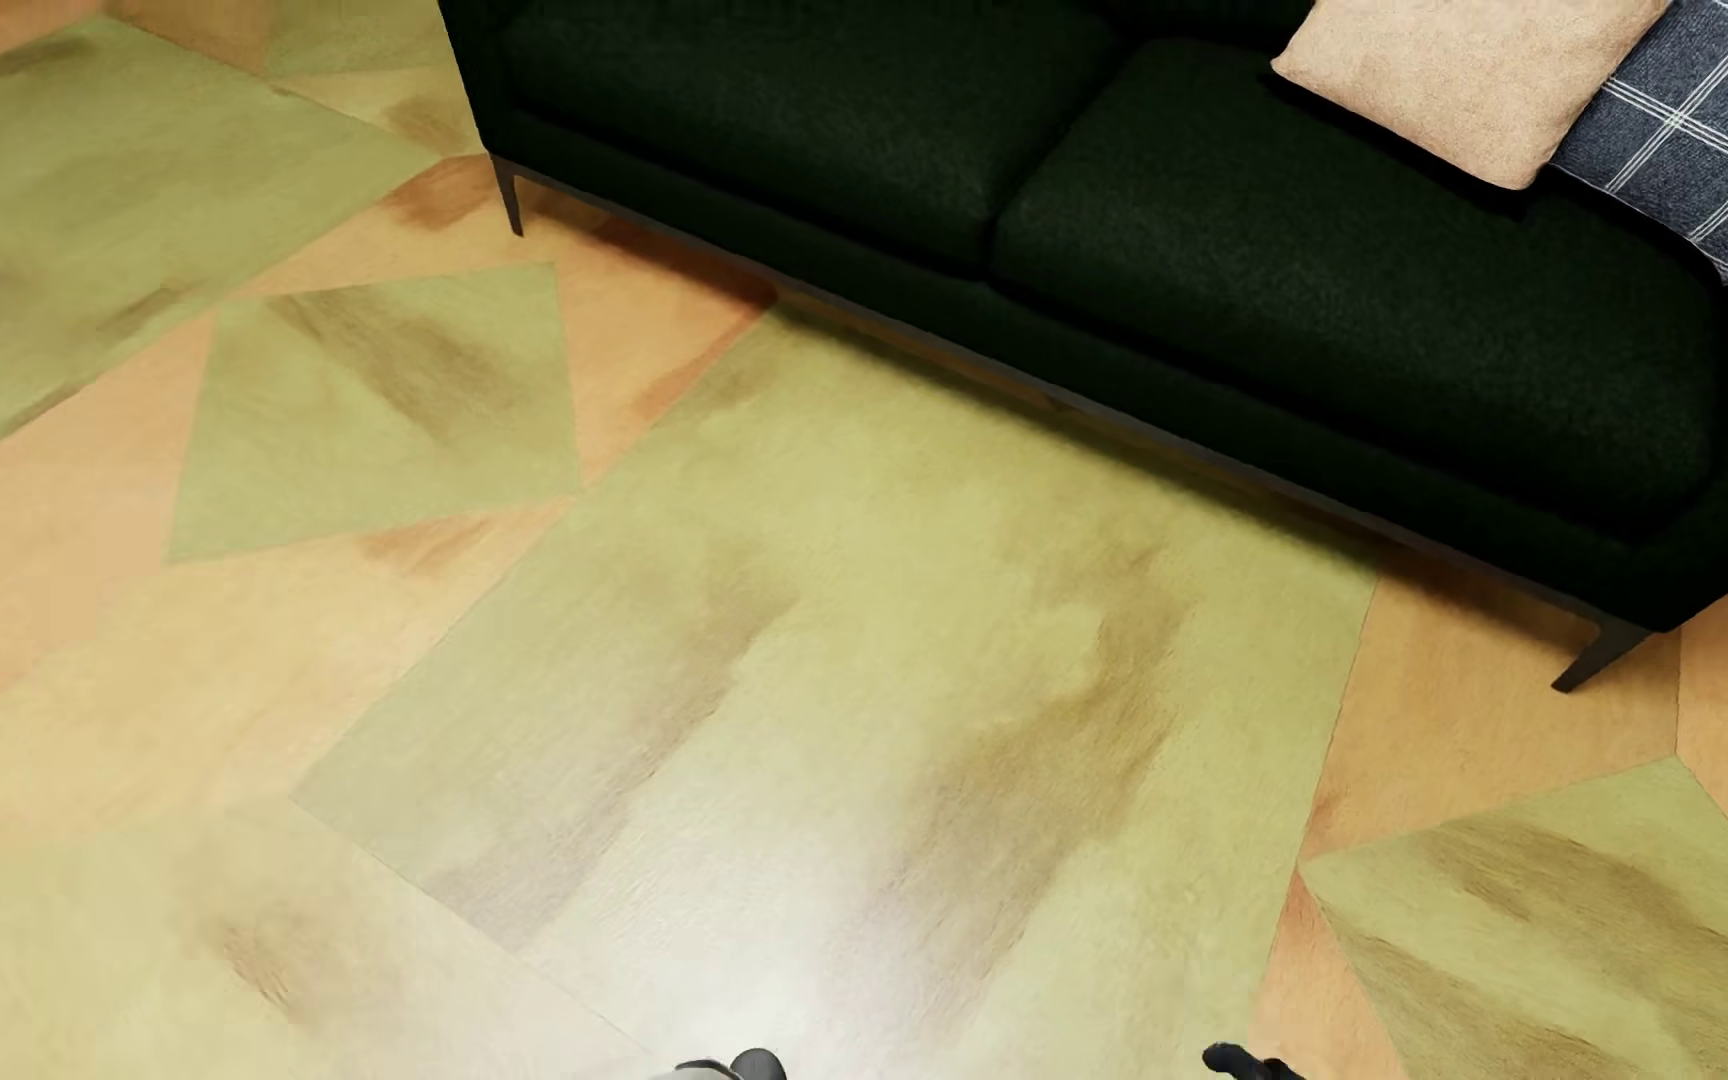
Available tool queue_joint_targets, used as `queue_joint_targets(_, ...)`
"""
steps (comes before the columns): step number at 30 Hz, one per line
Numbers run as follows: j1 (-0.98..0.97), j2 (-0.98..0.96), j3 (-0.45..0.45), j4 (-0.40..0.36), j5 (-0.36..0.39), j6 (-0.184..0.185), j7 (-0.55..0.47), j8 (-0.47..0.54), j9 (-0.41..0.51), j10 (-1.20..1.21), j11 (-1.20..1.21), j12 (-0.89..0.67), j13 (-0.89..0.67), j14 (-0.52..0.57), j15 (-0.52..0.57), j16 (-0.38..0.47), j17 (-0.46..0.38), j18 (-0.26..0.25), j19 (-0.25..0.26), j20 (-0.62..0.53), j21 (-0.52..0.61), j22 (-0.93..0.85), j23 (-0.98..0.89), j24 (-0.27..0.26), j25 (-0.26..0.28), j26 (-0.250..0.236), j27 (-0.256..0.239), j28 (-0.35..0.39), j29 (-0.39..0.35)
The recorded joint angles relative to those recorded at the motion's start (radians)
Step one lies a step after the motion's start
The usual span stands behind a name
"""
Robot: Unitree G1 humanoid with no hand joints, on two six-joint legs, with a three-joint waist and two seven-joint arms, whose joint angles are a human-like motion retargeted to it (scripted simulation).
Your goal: Approach the sofa
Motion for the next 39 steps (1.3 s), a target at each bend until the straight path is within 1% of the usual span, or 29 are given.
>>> queue_joint_targets(1,0.044,-0.051,0.001,0.016,0.001,0.000,0.041,0.028,0.002,-0.001,0.126,-0.019,0.028,-0.035,0.116,-0.019,0.000,-0.004,0.231,0.023,0.014,0.006,0.073,-0.034,0.001,0.005,0.035,0.027,0.022)
queue_joint_targets(2,0.097,-0.134,0.011,0.033,0.007,0.001,0.097,-0.023,0.004,-0.020,0.294,-0.031,0.050,-0.062,0.212,-0.019,-0.018,-0.009,0.304,0.011,0.086,0.023,0.141,-0.039,-0.040,-0.014,0.045,0.021,0.107)
queue_joint_targets(3,0.150,-0.231,0.019,0.041,-0.017,-0.002,0.147,-0.060,0.006,-0.037,0.457,-0.054,0.078,-0.088,0.249,-0.009,-0.031,-0.015,0.307,-0.026,0.183,0.041,0.174,-0.021,-0.099,-0.039,0.039,0.001,0.211)
queue_joint_targets(4,0.202,-0.330,0.018,0.040,-0.076,-0.008,0.184,-0.089,0.010,-0.056,0.584,-0.088,0.113,-0.108,0.221,0.016,-0.046,-0.022,0.308,-0.072,0.246,0.062,0.167,0.008,-0.135,-0.057,0.007,-0.019,0.295)
queue_joint_targets(5,0.252,-0.421,0.007,0.031,-0.165,-0.016,0.208,-0.130,0.014,-0.077,0.666,-0.128,0.164,-0.126,0.195,0.041,-0.060,-0.030,0.316,-0.116,0.241,0.087,0.132,0.046,-0.127,-0.063,-0.021,-0.040,0.316)
queue_joint_targets(7,0.336,-0.569,-0.038,-0.006,-0.299,-0.033,0.221,-0.241,0.019,-0.121,0.686,-0.229,0.281,-0.157,0.173,0.072,-0.020,-0.051,0.151,-0.202,0.100,0.138,0.036,0.109,-0.028,-0.040,-0.028,-0.082,0.223)
queue_joint_targets(8,0.366,-0.615,-0.066,-0.022,-0.324,-0.039,0.214,-0.295,0.018,-0.129,0.619,-0.279,0.342,-0.176,0.156,0.081,0.015,-0.062,0.107,-0.237,0.028,0.154,-0.013,0.134,0.019,-0.032,-0.049,-0.095,0.161)
queue_joint_targets(10,0.404,-0.661,-0.116,-0.052,-0.326,-0.047,0.180,-0.389,0.013,-0.119,0.356,-0.372,0.446,-0.225,0.151,0.075,0.093,-0.075,0.099,-0.289,-0.069,0.160,-0.088,0.151,0.055,-0.039,-0.067,-0.103,0.091)
queue_joint_targets(12,0.444,-0.640,-0.151,-0.085,-0.290,-0.052,0.144,-0.452,-0.003,-0.132,-0.071,-0.439,0.502,-0.270,0.185,0.047,0.173,-0.098,0.126,-0.321,-0.113,0.134,-0.128,0.135,0.023,-0.066,-0.057,-0.087,0.094)
queue_joint_targets(13,0.473,-0.606,-0.162,-0.096,-0.269,-0.053,0.126,-0.465,-0.013,-0.150,-0.278,-0.456,0.512,-0.288,0.234,0.035,0.210,-0.116,0.165,-0.338,-0.121,0.114,-0.127,0.124,0.005,-0.084,-0.048,-0.077,0.114)
queue_joint_targets(14,0.502,-0.565,-0.168,-0.101,-0.265,-0.052,0.105,-0.505,-0.022,-0.163,-0.361,-0.460,0.507,-0.294,0.314,0.026,0.239,-0.135,-0.022,-0.355,-0.111,0.088,-0.112,0.110,-0.016,-0.105,-0.038,-0.070,0.158)
queue_joint_targets(15,0.516,-0.547,-0.172,-0.086,-0.263,-0.048,0.073,-0.529,-0.026,-0.129,-0.347,-0.457,0.486,-0.286,0.309,0.023,0.261,-0.162,-0.129,-0.375,-0.082,0.061,-0.081,0.098,-0.042,-0.126,-0.033,-0.064,0.211)
queue_joint_targets(16,0.496,-0.531,-0.174,-0.057,-0.259,-0.038,0.050,-0.537,-0.024,-0.027,-0.312,-0.434,0.441,-0.248,0.262,0.017,0.266,-0.186,-0.118,-0.374,-0.041,0.033,-0.038,0.077,-0.079,-0.145,-0.030,-0.047,0.266)
queue_joint_targets(18,0.384,-0.502,-0.167,0.002,-0.261,-0.019,-0.015,-0.536,-0.013,0.297,-0.202,-0.347,0.334,-0.001,0.159,-0.014,0.243,-0.257,-0.093,-0.351,0.039,0.019,0.027,0.034,-0.169,-0.140,0.001,-0.030,0.337)
queue_joint_targets(19,0.296,-0.470,-0.154,0.013,-0.266,-0.013,-0.080,-0.557,-0.010,0.477,-0.185,-0.331,0.291,0.105,0.120,-0.005,0.226,-0.246,-0.091,-0.374,0.065,0.035,0.013,0.050,-0.209,-0.126,-0.006,-0.085,0.345)
queue_joint_targets(20,0.208,-0.431,-0.138,0.029,-0.260,-0.006,-0.138,-0.579,-0.005,0.637,-0.179,-0.329,0.252,0.157,0.085,0.021,0.209,-0.233,-0.085,-0.399,0.068,0.054,-0.019,0.087,-0.229,-0.111,-0.025,-0.157,0.323)
queue_joint_targets(21,0.136,-0.392,-0.123,0.065,-0.248,0.004,-0.159,-0.585,-0.001,0.751,-0.169,-0.317,0.207,0.134,0.051,0.041,0.188,-0.220,-0.076,-0.390,0.051,0.066,-0.045,0.109,-0.232,-0.098,-0.038,-0.181,0.256)
queue_joint_targets(22,0.072,-0.355,-0.107,0.100,-0.232,0.016,-0.165,-0.581,0.002,0.809,-0.158,-0.289,0.153,0.113,0.019,0.045,0.168,-0.192,-0.066,-0.340,0.025,0.080,-0.056,0.107,-0.217,-0.081,-0.053,-0.146,0.172)
queue_joint_targets(23,0.020,-0.314,-0.091,0.122,-0.218,0.025,-0.163,-0.568,0.004,0.806,-0.161,-0.251,0.088,0.112,-0.005,0.035,0.142,-0.178,-0.057,-0.266,0.012,0.089,-0.049,0.079,-0.206,-0.056,-0.053,-0.089,0.106)
queue_joint_targets(25,-0.053,-0.239,-0.065,0.137,-0.189,0.035,-0.145,-0.536,0.004,0.650,-0.184,-0.172,-0.063,0.052,-0.044,0.024,0.081,-0.216,-0.041,-0.143,0.024,0.093,-0.026,0.002,-0.215,-0.024,-0.044,-0.015,0.092)
queue_joint_targets(27,-0.057,-0.178,-0.045,0.163,-0.163,0.045,-0.067,-0.488,-0.002,0.324,-0.207,-0.096,-0.191,0.048,-0.085,0.064,0.035,-0.182,-0.015,-0.121,0.039,0.105,-0.060,0.004,-0.223,-0.014,-0.065,-0.041,0.104)
queue_joint_targets(30,0.021,-0.107,-0.029,0.140,-0.140,0.051,0.006,-0.401,-0.020,-0.223,-0.248,0.023,-0.308,0.203,-0.134,0.079,0.008,-0.167,0.012,-0.079,0.047,0.121,-0.160,0.004,-0.190,0.014,-0.141,-0.061,0.050)
queue_joint_targets(31,0.043,-0.094,-0.030,0.144,-0.145,0.051,0.035,-0.375,-0.023,-0.225,-0.236,0.057,-0.326,0.207,-0.150,0.063,0.003,-0.104,0.025,-0.068,0.059,0.136,-0.189,0.001,-0.183,0.019,-0.159,-0.062,0.037)
queue_joint_targets(32,0.056,-0.094,-0.031,0.144,-0.164,0.046,0.058,-0.357,-0.021,-0.192,-0.194,0.075,-0.328,0.177,-0.165,0.048,0.004,-0.083,0.036,-0.074,0.055,0.163,-0.220,0.011,-0.172,0.033,-0.167,-0.069,0.027)
queue_joint_targets(35,0.087,-0.170,-0.033,0.131,-0.230,0.012,0.096,-0.340,-0.003,-0.099,0.049,0.063,-0.203,0.077,-0.052,0.032,0.070,-0.094,0.062,-0.134,-0.016,0.218,-0.315,0.085,-0.122,0.066,-0.175,-0.165,-0.032)
queue_joint_targets(36,0.108,-0.230,-0.034,0.119,-0.250,0.002,0.120,-0.307,0.002,-0.099,0.164,0.054,-0.160,0.055,0.034,0.018,0.084,-0.090,0.100,-0.140,-0.001,0.200,-0.323,0.096,-0.122,0.053,-0.181,-0.187,-0.016)
queue_joint_targets(37,0.132,-0.298,-0.033,0.105,-0.269,-0.010,0.145,-0.274,0.008,-0.109,0.285,0.044,-0.126,0.035,0.107,0.000,0.077,-0.086,0.159,-0.133,0.047,0.170,-0.310,0.095,-0.160,0.036,-0.185,-0.187,0.041)
queue_joint_targets(38,0.156,-0.366,-0.030,0.091,-0.298,-0.024,0.167,-0.260,0.015,-0.120,0.404,0.027,-0.100,0.019,0.140,-0.017,0.065,-0.084,0.198,-0.115,0.096,0.133,-0.284,0.084,-0.211,0.012,-0.193,-0.157,0.114)
queue_joint_targets(39,0.172,-0.424,-0.026,0.079,-0.352,-0.040,0.180,-0.280,0.022,-0.122,0.488,0.003,-0.072,0.005,0.122,-0.030,0.069,-0.085,0.201,-0.098,0.110,0.100,-0.235,0.074,-0.231,-0.010,-0.175,-0.113,0.176)
